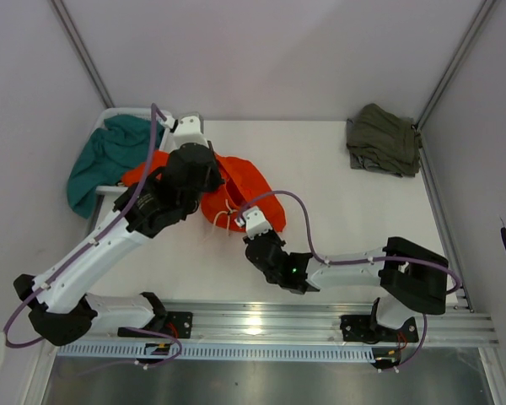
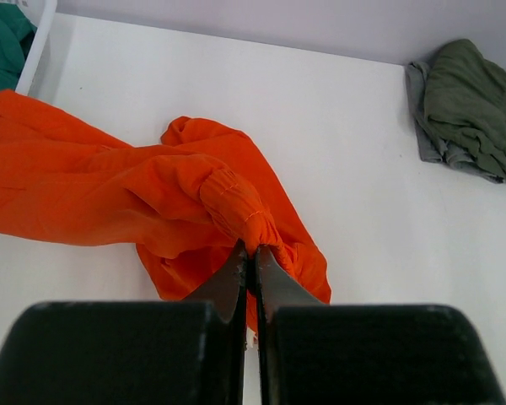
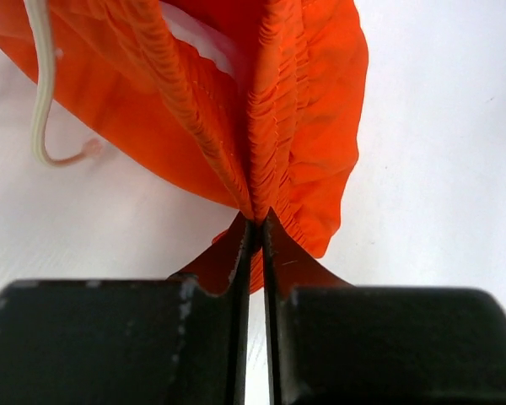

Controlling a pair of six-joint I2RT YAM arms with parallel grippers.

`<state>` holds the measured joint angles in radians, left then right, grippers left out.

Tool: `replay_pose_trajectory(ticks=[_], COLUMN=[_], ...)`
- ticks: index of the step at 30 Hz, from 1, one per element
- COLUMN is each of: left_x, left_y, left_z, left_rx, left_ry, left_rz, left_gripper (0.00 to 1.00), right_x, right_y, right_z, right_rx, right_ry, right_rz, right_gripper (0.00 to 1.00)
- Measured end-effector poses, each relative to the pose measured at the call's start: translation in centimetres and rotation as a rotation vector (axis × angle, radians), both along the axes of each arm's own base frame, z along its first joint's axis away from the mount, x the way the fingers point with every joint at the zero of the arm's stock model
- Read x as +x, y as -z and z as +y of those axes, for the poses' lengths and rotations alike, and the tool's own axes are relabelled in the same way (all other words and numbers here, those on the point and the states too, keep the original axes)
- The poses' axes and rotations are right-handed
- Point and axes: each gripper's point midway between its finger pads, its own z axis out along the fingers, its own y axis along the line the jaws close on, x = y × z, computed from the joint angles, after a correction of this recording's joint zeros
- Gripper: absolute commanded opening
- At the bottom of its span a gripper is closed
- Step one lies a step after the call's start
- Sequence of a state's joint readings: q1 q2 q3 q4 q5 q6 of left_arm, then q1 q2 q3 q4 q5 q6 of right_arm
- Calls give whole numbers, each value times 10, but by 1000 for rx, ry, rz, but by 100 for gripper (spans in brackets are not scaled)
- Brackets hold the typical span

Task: Fold and stack the shorts
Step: Flatten the shorts out

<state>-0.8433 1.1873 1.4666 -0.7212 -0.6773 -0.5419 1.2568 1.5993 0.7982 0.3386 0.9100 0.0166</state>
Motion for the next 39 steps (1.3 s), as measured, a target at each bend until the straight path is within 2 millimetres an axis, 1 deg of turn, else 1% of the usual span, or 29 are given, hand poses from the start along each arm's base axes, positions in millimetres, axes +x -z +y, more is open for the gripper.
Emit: replay_pose_trajectory(ticks=[2,5,8,11,14,17,21,25,28,30,31,32,33,34,35,36,38,39], left_x=[3,6,9,12,15,16,17,18,18,20,21,22,23,24,25,27,30,30], left_y=[-3,-8,-13,-15,-16,-12,11,36,47,48,47,46,45,45,44,44,41,41], left_z=[-1,-1,1,5,7,2,-5,-7,-9,-10,-10,-11,-12,-13,-13,-14,-15,-15], left_rx=[4,20,31,37,32,28,42,65,79,81,80,77,73,72,70,67,60,57], left_ry=[-2,1,-4,-15,-20,-2,27,36,43,42,41,41,40,37,35,32,26,25], left_rz=[-3,-6,-13,-18,-21,-22,4,29,46,43,39,33,28,25,21,16,4,1], left_gripper=[0,0,0,0,0,0,0,0,0,0,0,0,0,0,0,0,0,0], right_x=[0,-1,-2,-6,-10,-16,-35,-46,-54,-57,-58,-58,-58,-57,-58,-58,-61,-63], right_y=[-1,-5,-14,-24,-28,-20,-1,22,35,35,35,34,34,35,37,41,51,57], right_z=[-1,-1,-2,-7,-11,-10,-5,-1,1,5,7,8,8,8,7,5,-2,-5], right_rx=[8,30,78,134,174,177,137,105,103,126,142,153,168,178,185,185,168,155], right_ry=[-13,-54,-115,-181,-258,-325,-394,-426,-454,-479,-488,-495,-493,-491,-484,-474,-452,-441], right_rz=[17,57,112,170,241,311,398,467,516,535,542,544,547,547,551,558,574,580], right_gripper=[0,0,0,0,2,4,5,5,5,6,8,15,18,23,41,47,54,55])
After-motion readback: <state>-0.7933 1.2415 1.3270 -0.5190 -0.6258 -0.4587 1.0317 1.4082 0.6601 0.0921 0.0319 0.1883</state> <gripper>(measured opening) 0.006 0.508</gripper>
